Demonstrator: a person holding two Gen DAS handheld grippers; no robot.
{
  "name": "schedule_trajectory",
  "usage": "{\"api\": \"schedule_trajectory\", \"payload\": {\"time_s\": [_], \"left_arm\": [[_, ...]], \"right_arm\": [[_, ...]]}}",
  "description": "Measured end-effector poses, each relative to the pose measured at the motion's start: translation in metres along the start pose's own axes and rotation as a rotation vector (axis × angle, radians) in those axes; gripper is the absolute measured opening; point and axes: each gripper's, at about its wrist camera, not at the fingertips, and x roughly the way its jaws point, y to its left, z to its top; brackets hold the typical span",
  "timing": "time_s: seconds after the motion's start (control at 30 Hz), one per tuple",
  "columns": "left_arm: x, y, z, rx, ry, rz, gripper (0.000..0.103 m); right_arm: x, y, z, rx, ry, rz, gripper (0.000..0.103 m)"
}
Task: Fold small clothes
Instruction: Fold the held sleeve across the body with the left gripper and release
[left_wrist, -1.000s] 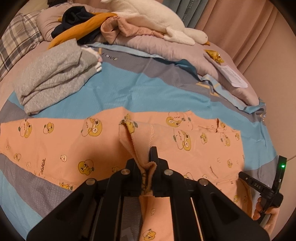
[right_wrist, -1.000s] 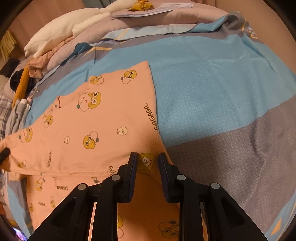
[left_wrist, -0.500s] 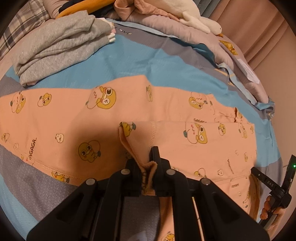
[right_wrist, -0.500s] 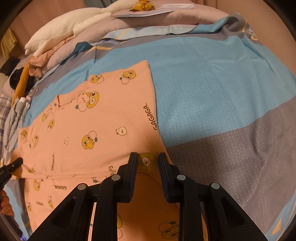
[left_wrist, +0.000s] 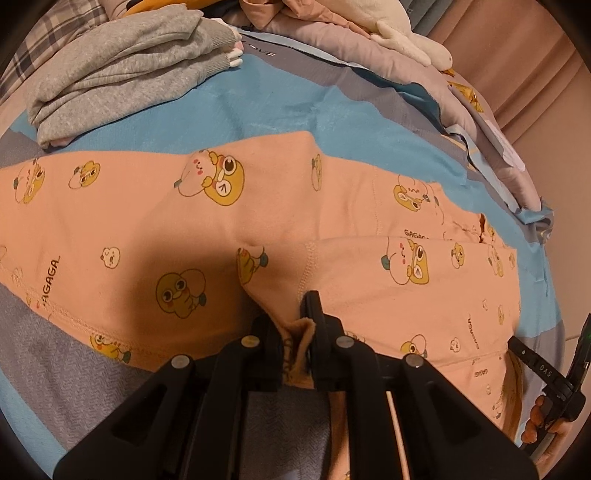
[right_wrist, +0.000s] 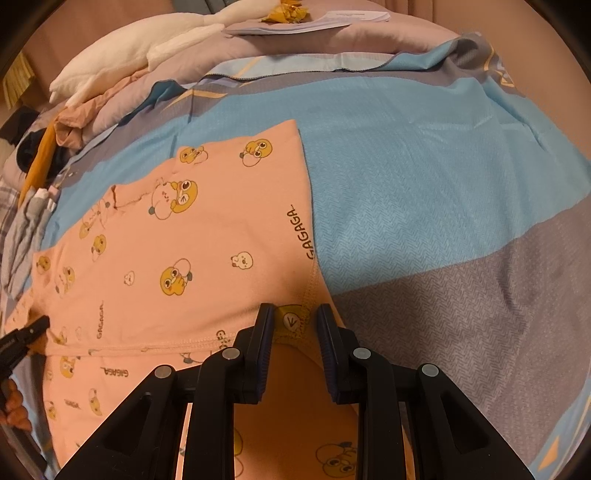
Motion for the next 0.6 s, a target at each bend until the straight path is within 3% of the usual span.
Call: {"api": "schedule_trajectory", "payload": {"time_s": [0.27,0.47,0.6], "left_arm": [[-0.015,0.008,-0.011,-0.072,-0.001,-0.019,0.022],[-0.034,0.016,-0.022,-0.120,-0.013,-0.039,0.024],[-0.055,0.019,-0.026,-0.138,-0.037,-0.029,0.032]], "right_arm": [[0.000,0.001,-0.001,0.007,-0.005,-0.006,0.027],[0.001,0.009,-0.001,-0.020,-0.012,-0.062,0.027],[-0.001,0.007,0.003,-0.009,0.000,-0.065,0.027]]}}
